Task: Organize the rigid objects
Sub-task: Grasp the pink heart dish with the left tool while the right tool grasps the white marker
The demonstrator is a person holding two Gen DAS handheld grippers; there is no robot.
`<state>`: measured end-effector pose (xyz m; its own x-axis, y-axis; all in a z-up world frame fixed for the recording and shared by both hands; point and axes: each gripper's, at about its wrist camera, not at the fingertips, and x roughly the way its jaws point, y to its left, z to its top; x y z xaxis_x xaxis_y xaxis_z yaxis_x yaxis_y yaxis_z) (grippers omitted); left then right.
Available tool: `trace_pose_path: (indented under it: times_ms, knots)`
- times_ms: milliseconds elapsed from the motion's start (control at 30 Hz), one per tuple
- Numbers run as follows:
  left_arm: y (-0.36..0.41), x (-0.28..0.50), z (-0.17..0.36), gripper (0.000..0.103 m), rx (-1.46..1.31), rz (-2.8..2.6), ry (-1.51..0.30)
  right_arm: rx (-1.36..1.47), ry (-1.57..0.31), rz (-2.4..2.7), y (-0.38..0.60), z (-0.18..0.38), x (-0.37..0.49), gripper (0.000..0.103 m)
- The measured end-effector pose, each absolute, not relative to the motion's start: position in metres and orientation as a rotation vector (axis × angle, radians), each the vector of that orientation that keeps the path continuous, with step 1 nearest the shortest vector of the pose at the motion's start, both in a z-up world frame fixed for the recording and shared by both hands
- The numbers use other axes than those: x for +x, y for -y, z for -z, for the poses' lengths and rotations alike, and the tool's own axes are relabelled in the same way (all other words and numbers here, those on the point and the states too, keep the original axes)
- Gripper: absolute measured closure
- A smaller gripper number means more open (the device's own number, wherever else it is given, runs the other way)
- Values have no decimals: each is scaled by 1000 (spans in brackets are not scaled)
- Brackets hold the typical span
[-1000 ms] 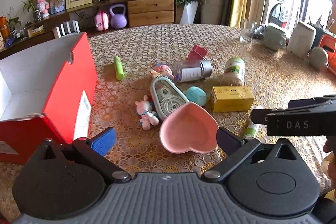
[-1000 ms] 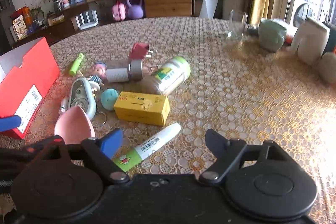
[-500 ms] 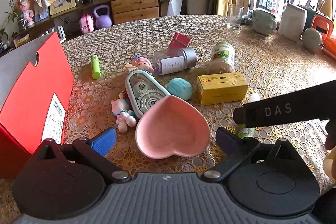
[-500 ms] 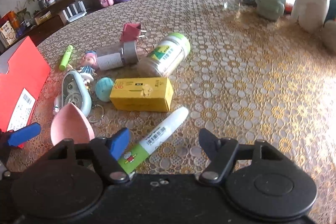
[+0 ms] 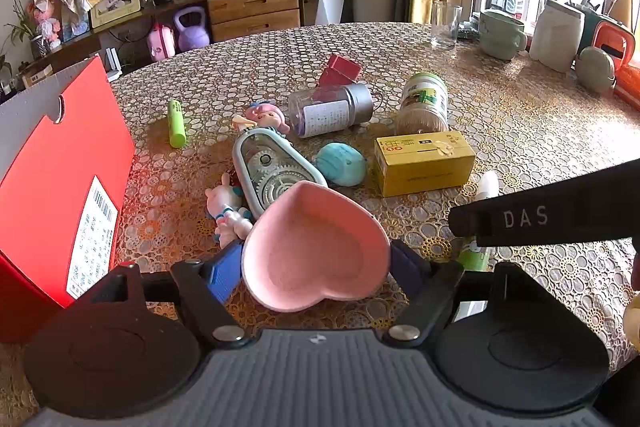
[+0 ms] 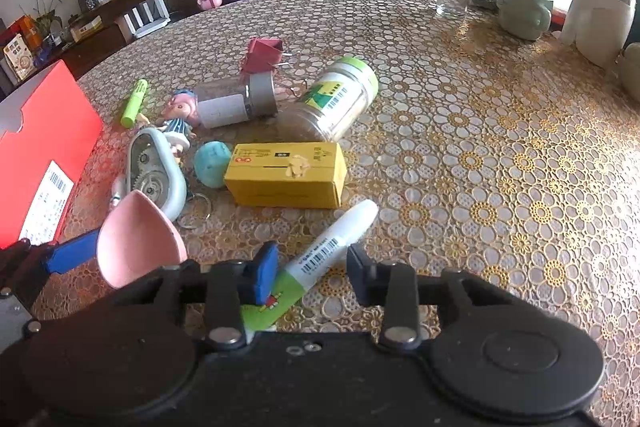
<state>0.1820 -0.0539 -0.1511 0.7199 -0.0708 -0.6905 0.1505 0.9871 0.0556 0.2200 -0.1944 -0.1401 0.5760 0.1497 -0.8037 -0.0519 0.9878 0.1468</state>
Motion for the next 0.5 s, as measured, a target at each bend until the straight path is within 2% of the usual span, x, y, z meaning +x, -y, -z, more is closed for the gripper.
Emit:
trace_pose_path:
  times_ms: [100, 500]
  knots:
    - [53, 182, 150, 25, 114, 120, -760, 140, -943, -116, 199, 139, 218, 80]
    - [44, 166, 131, 25, 87, 131, -748, 141, -885, -136, 203, 117, 198, 87]
